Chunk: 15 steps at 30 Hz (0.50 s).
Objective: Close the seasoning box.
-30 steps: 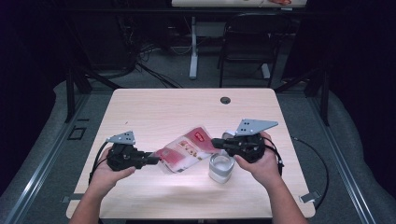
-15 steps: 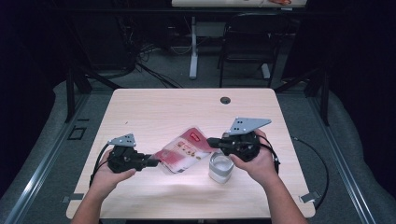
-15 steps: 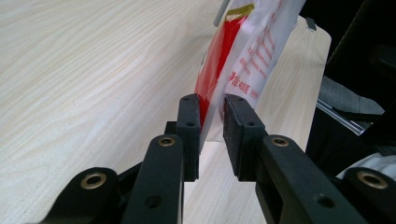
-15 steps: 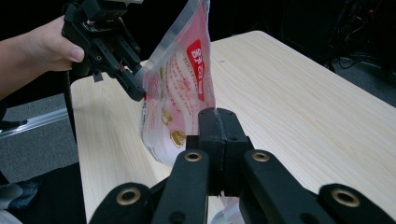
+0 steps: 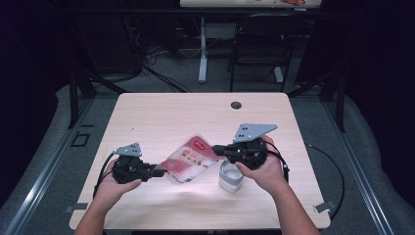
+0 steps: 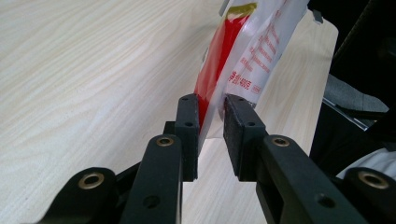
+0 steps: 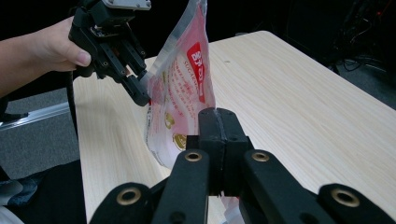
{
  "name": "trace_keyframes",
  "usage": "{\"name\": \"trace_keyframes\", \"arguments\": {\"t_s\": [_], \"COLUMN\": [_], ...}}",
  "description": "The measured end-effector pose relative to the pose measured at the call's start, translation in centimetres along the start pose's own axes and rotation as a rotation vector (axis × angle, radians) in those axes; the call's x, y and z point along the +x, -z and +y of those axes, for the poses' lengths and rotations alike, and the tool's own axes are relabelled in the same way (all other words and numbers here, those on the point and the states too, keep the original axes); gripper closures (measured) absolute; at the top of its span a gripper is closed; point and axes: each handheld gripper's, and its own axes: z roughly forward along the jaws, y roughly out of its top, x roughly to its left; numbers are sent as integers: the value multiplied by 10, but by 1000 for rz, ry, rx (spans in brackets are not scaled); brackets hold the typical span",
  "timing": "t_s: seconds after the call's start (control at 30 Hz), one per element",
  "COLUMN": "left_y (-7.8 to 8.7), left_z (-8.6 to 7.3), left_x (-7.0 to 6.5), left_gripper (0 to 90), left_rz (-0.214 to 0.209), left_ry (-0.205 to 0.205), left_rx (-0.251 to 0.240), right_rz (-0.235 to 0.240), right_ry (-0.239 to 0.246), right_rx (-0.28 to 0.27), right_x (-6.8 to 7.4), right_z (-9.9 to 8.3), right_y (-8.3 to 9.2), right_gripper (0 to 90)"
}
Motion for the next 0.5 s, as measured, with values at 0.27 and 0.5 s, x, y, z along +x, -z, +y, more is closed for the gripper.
{"name": "trace_keyframes", "arguments": {"t_s": [0.27,0.5], "left_y": [-3,-6], "left_z": [-4,-4], "left_x": [0,0], "left_gripper": [720,645], "left_rz": [23,62], "left_ry": [-10,-15], "left_rx": [19,39], "right_rz": [8,10], "right_ry": [9,26], "right_rx": [4,23], "right_x": [3,6], "right_z": [-2,-2], "right_y": [-5,-9], "right_gripper": [900,900]}}
